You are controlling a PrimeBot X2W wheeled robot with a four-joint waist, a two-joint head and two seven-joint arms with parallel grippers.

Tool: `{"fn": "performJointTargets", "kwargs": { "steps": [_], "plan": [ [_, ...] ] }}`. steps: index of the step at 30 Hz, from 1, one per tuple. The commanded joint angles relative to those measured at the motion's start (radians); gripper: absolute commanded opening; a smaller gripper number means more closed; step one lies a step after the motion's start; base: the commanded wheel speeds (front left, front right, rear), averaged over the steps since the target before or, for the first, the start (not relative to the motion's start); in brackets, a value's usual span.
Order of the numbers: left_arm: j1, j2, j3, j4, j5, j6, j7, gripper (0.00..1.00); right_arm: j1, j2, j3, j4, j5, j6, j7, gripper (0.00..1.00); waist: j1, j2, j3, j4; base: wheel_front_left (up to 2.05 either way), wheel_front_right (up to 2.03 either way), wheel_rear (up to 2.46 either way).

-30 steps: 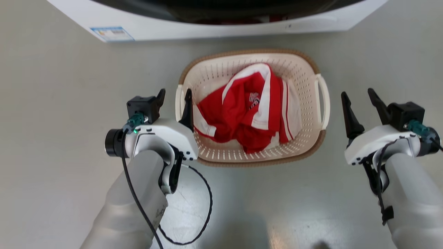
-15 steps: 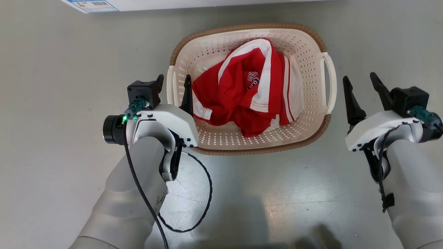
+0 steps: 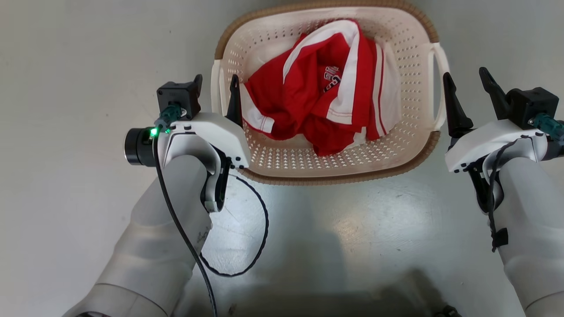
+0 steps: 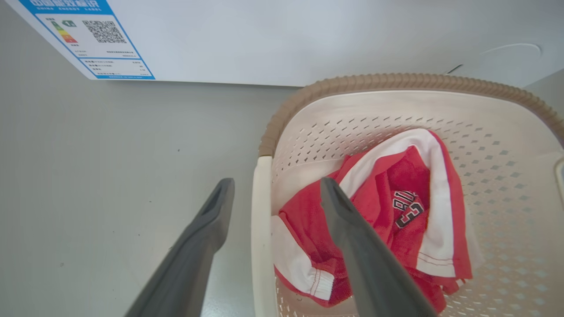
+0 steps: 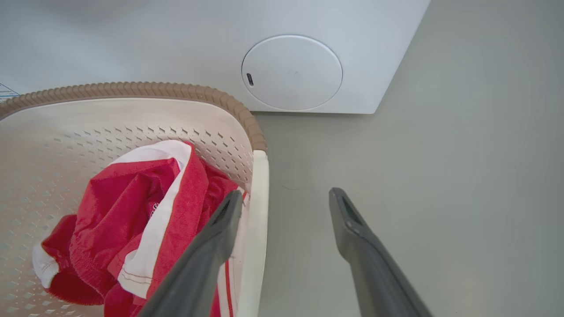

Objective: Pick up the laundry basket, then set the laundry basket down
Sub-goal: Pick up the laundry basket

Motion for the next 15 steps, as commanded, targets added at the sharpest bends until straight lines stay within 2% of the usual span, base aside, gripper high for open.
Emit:
{"fn": "performJointTargets", "kwargs": {
  "steps": [1, 15],
  "plan": [
    [-0.005, 0.018, 0.015, -0.007, -0.009, 0.011, -0.006, 1.00, 0.018, -0.001, 0.024, -0.013, 0.007, 0.000, -0.010, 1.00, 0.0000, 0.0000, 0.017, 0.006, 0.00, 0.00, 0.00],
    [-0.073, 0.018, -0.080, 0.081, -0.073, 0.015, -0.006, 1.00, -0.045, 0.014, 0.063, 0.073, 0.009, 0.000, -0.010, 1.00, 0.0000, 0.0000, 0.049, 0.015, 0.00, 0.00, 0.00]
  ]
}}
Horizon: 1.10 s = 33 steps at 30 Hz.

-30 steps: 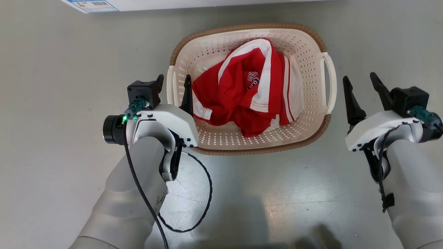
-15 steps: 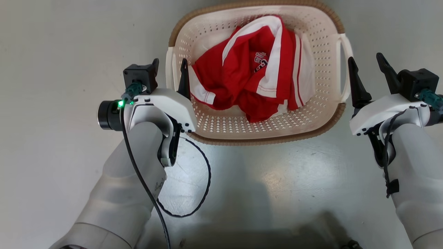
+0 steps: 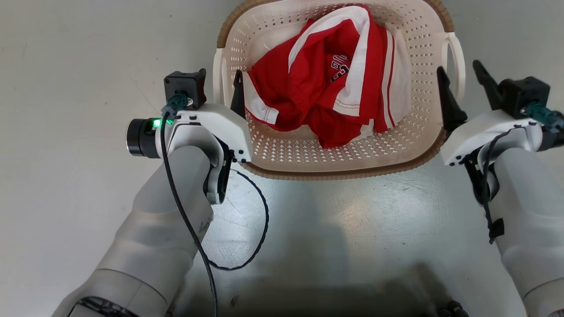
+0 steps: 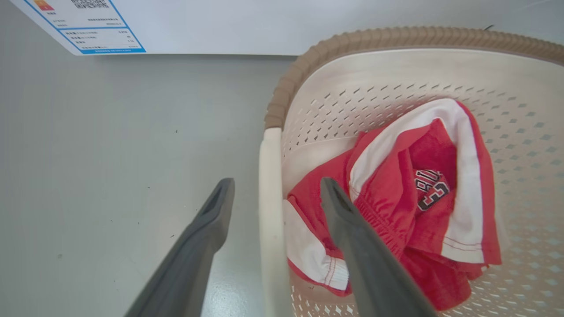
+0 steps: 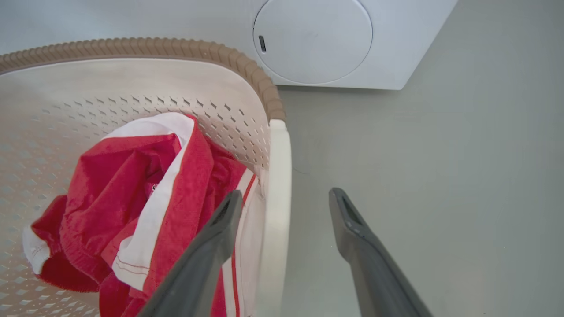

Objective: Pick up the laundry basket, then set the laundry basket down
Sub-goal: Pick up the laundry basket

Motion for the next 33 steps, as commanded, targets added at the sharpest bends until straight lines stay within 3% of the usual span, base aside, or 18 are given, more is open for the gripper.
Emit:
{"fn": "performJointTargets", "kwargs": {
  "steps": [1, 20, 33],
  "plan": [
    [-0.006, 0.018, 0.001, 0.006, -0.020, 0.013, -0.006, 1.00, 0.015, 0.013, 0.025, 0.009, 0.010, 0.000, -0.010, 1.00, -0.0001, 0.0000, 0.002, 0.000, 0.00, 0.00, 0.00],
    [-0.095, 0.018, -0.178, 0.135, -0.182, 0.012, 0.010, 1.00, -0.068, 0.033, 0.076, 0.167, 0.060, 0.000, -0.010, 1.00, -0.0001, 0.0000, 0.005, -0.006, 0.00, 0.00, 0.00],
    [-0.120, 0.018, -0.286, 0.163, -0.280, 0.034, 0.019, 1.00, -0.082, 0.045, 0.106, 0.200, 0.079, 0.000, -0.010, 1.00, -0.0001, 0.0000, 0.006, -0.010, 0.00, 0.00, 0.00]
  ]
}}
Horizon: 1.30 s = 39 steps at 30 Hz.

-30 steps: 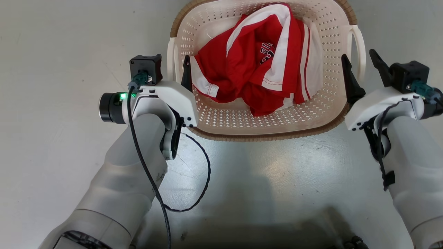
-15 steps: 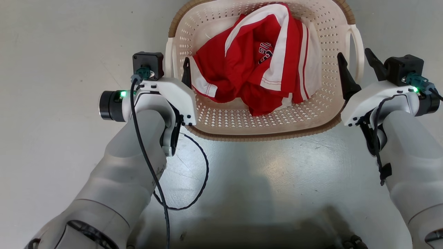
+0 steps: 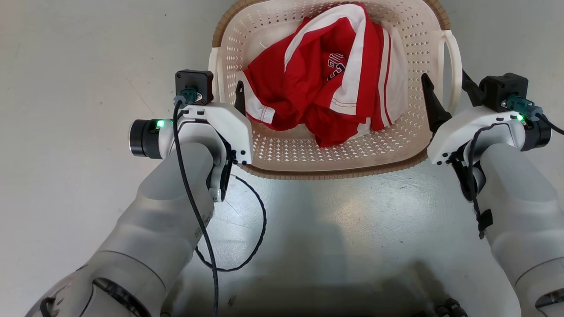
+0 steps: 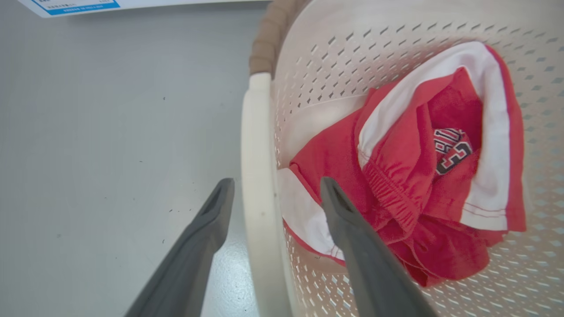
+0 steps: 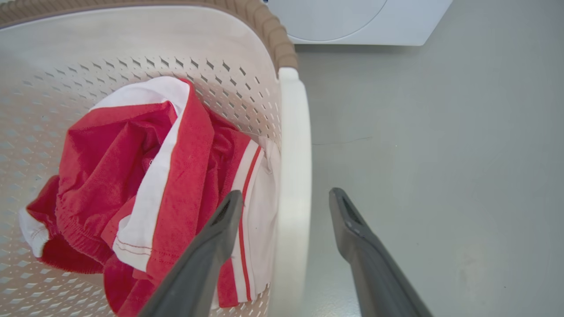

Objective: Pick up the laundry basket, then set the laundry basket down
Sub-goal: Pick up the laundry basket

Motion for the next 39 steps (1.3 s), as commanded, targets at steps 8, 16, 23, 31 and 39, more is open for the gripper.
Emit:
{"fn": "performJointTargets", "kwargs": {
  "steps": [8, 16, 23, 31, 39],
  "plan": [
    [-0.021, 0.018, -0.050, 0.004, -0.045, 0.006, -0.004, 0.00, 0.030, 0.017, 0.054, 0.010, 0.011, 0.000, -0.010, 0.00, 0.0000, 0.0000, -0.003, 0.003, 0.00, 0.00, 0.00],
    [-0.011, 0.018, -0.103, 0.017, -0.087, 0.014, -0.006, 0.00, 0.048, 0.023, 0.077, 0.054, 0.018, 0.000, -0.010, 0.00, 0.0000, 0.0000, -0.032, 0.006, 0.00, 0.00, 0.00],
    [0.014, 0.018, -0.137, 0.034, -0.121, 0.005, 0.013, 0.00, 0.060, 0.041, 0.106, 0.103, 0.040, 0.000, -0.010, 0.00, 0.0000, 0.0000, -0.091, -0.001, 0.00, 0.00, 0.00],
    [0.091, 0.018, -0.176, 0.071, -0.175, -0.030, 0.070, 0.00, 0.086, 0.069, 0.168, 0.161, 0.113, 0.000, 0.046, 0.00, 0.0000, 0.0000, -0.243, -0.027, 0.00, 0.00, 0.00],
    [0.196, 0.018, -0.215, 0.091, -0.222, -0.079, 0.132, 0.00, 0.149, 0.086, 0.240, 0.176, 0.201, 0.000, 0.156, 0.00, 0.0000, 0.0000, -0.460, -0.062, 0.00, 0.00, 0.00]
  ]
}}
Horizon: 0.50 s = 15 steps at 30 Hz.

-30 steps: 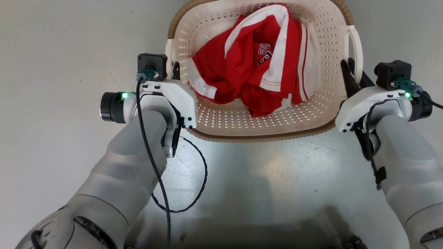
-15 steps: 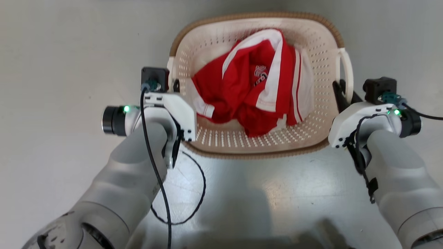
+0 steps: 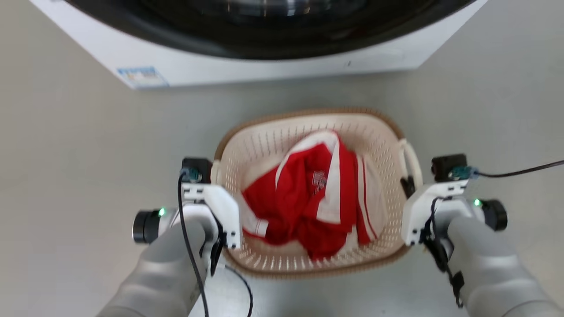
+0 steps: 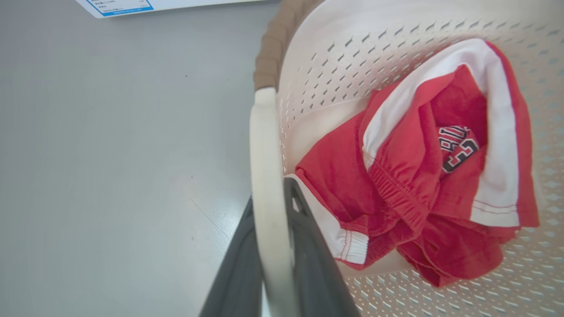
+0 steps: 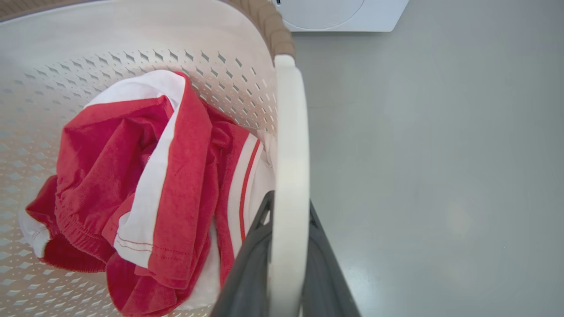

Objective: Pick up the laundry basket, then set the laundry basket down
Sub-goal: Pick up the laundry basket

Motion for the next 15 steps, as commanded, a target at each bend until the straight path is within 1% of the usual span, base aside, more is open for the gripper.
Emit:
{"fn": "performJointTargets", "kwargs": {
  "steps": [1, 5, 6, 15],
  "plan": [
    [0.034, 0.011, 0.001, -0.002, -0.009, -0.018, 0.008, 0.00, 0.048, 0.025, 0.039, -0.014, 0.018, 0.006, 0.015, 0.00, 0.0000, 0.0000, -0.135, -0.031, 0.00, 0.00, 0.00],
    [0.094, 0.011, -0.010, 0.014, -0.036, -0.047, 0.047, 0.00, 0.093, 0.032, 0.078, -0.019, 0.059, 0.006, 0.053, 0.00, 0.0000, 0.0000, -0.250, -0.049, 0.00, 0.00, 0.00],
    [0.120, 0.011, -0.018, 0.022, -0.044, -0.060, 0.070, 0.00, 0.117, 0.035, 0.102, -0.022, 0.076, 0.006, 0.077, 0.00, 0.0000, 0.0000, -0.302, -0.057, 0.00, 0.00, 0.00],
    [0.217, 0.011, -0.052, 0.051, -0.064, -0.106, 0.138, 0.00, 0.203, 0.042, 0.218, -0.044, 0.131, 0.006, 0.166, 0.00, 0.0000, 0.0000, -0.482, -0.081, 0.00, 0.00, 0.00]
  ]
}}
